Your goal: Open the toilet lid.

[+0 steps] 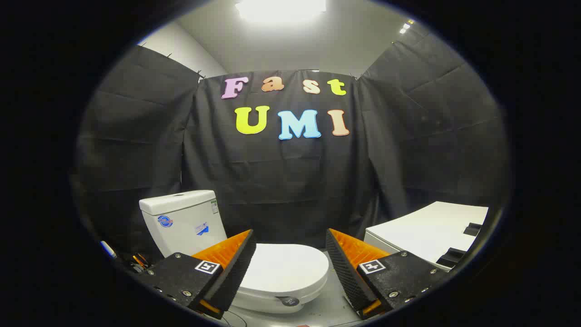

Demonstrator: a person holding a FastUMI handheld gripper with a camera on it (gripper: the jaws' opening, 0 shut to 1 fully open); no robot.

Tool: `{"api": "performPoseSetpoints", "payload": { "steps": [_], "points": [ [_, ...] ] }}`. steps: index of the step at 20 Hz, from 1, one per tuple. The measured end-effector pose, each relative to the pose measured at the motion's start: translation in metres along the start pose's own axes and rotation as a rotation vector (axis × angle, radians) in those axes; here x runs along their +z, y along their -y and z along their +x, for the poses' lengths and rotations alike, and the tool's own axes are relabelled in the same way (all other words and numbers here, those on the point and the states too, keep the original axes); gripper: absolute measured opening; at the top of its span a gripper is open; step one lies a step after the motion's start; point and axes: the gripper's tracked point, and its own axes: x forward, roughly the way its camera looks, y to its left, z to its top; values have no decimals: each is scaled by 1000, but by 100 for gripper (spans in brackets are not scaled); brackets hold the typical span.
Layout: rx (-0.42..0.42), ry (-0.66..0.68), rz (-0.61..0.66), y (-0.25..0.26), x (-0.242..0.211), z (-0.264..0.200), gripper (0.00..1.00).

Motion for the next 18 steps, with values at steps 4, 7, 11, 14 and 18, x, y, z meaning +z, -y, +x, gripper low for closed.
{"api": "performPoseSetpoints", "payload": {
  "steps": [4,7,11,14,18],
  "points": [
    [0,-5,2,0,-2,0,95],
    [1,-5,1,-1,-4,-1,95],
    [4,-10,-5,-1,-7,0,95],
    [5,-13,3,-2,-8,-2,95],
    [5,-11,7,-2,-9,-1,95]
  ]
}}
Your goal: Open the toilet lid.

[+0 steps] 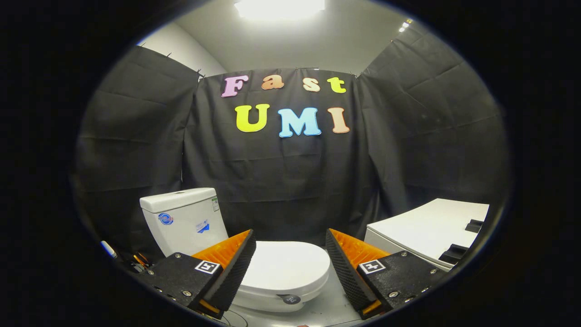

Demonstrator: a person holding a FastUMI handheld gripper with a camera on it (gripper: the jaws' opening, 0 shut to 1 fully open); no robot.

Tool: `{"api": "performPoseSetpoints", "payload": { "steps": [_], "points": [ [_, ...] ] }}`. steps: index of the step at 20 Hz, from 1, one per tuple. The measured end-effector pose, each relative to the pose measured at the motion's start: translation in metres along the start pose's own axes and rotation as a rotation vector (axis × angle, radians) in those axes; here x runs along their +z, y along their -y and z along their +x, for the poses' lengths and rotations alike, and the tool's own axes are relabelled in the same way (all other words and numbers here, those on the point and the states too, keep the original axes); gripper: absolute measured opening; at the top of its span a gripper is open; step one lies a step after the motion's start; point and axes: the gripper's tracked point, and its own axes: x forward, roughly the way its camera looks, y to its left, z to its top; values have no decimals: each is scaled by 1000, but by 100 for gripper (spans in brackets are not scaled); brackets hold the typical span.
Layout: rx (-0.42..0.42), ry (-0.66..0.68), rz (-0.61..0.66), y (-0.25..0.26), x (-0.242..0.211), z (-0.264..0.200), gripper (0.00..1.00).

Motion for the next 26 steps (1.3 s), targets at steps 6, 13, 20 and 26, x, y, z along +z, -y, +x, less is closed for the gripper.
{"api": "performPoseSetpoints", "payload": {
  "steps": [6,13,20,26],
  "points": [
    [7,-10,1,-3,-8,1,95],
    [41,-36,30,-14,-26,6,95],
    [48,-98,117,-11,-48,22,95],
    [57,-174,264,-4,-75,36,95]
  ]
}}
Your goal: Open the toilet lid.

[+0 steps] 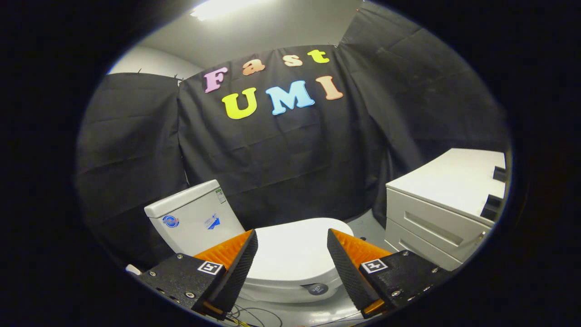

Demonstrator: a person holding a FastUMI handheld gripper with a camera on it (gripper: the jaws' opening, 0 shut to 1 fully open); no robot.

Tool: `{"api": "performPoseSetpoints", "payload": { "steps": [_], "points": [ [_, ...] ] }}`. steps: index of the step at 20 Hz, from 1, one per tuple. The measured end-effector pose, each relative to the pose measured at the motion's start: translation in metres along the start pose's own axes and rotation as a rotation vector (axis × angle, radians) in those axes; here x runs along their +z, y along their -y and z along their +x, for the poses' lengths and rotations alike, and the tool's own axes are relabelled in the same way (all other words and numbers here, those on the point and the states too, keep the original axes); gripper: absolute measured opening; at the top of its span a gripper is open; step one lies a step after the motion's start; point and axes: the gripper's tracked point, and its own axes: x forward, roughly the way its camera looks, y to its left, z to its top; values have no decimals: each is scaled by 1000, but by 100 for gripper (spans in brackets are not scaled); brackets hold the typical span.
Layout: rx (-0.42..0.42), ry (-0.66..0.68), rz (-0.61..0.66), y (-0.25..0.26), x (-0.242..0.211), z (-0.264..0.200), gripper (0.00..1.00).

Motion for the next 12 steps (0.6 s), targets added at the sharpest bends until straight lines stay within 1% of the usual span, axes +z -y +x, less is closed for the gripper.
{"api": "performPoseSetpoints", "payload": {
  "steps": [3,12],
  "points": [
    [-8,-50,43,11,-20,7,95],
    [-20,-206,257,29,-67,27,95]
  ]
}}
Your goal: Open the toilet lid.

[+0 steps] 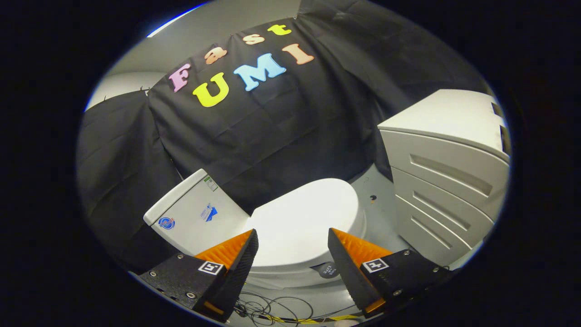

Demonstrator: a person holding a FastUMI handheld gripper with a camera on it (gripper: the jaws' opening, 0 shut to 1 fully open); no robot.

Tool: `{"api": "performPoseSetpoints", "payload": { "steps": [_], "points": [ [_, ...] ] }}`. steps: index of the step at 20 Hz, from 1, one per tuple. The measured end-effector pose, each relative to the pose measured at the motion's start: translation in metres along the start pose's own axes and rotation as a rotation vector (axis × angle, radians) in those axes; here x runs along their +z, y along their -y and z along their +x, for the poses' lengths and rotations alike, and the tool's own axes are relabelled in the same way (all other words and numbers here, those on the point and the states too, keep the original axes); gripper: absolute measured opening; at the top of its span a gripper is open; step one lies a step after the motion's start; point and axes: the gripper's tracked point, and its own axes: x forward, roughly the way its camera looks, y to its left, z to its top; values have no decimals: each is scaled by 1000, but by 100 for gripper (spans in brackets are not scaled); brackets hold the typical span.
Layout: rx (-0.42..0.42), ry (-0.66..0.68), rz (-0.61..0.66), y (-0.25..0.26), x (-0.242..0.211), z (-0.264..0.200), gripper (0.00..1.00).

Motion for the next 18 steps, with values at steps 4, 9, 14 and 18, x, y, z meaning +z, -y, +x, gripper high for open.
{"api": "performPoseSetpoints", "payload": {
  "steps": [4,9,14,18],
  "points": [
    [-31,-84,72,23,-30,16,95],
    [-75,-193,194,52,-68,33,94],
    [-76,-280,340,61,-96,45,94],
    [-43,-339,471,58,-116,53,93]
  ]
}}
